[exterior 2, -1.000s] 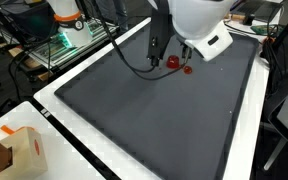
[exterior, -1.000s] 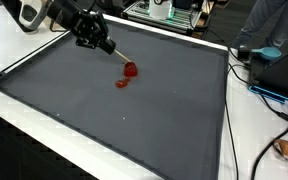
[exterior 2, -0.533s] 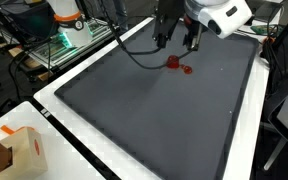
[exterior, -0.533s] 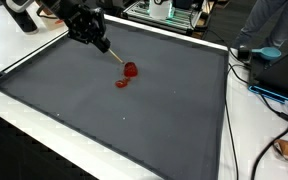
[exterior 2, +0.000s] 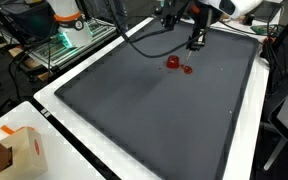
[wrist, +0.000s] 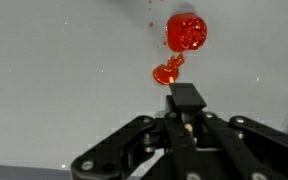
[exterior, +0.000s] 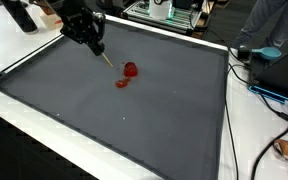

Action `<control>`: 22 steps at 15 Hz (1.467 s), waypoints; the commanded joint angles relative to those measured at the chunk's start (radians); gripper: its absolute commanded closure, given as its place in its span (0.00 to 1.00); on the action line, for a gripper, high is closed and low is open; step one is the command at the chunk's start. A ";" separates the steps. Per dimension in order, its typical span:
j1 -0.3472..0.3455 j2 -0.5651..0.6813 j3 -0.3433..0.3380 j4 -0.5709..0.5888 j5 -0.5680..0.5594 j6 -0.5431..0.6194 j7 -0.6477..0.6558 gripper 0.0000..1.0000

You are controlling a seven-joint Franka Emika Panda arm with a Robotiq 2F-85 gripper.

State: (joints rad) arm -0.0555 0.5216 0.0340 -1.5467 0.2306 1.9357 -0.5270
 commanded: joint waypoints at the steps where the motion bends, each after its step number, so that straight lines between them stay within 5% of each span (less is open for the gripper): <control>1: 0.013 -0.045 0.008 -0.075 -0.071 0.063 0.067 0.97; 3: 0.019 -0.049 0.010 -0.082 -0.095 0.069 0.088 0.97; 4: -0.001 -0.013 0.026 -0.027 -0.068 0.042 0.060 0.87; 14: 0.004 -0.020 0.026 -0.035 -0.078 0.043 0.075 0.87; 15: 0.004 -0.020 0.026 -0.035 -0.078 0.043 0.075 0.97; 22: 0.126 -0.039 -0.043 -0.068 -0.328 0.107 0.459 0.97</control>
State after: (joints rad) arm 0.0134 0.5016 0.0269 -1.5820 0.0033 2.0219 -0.2197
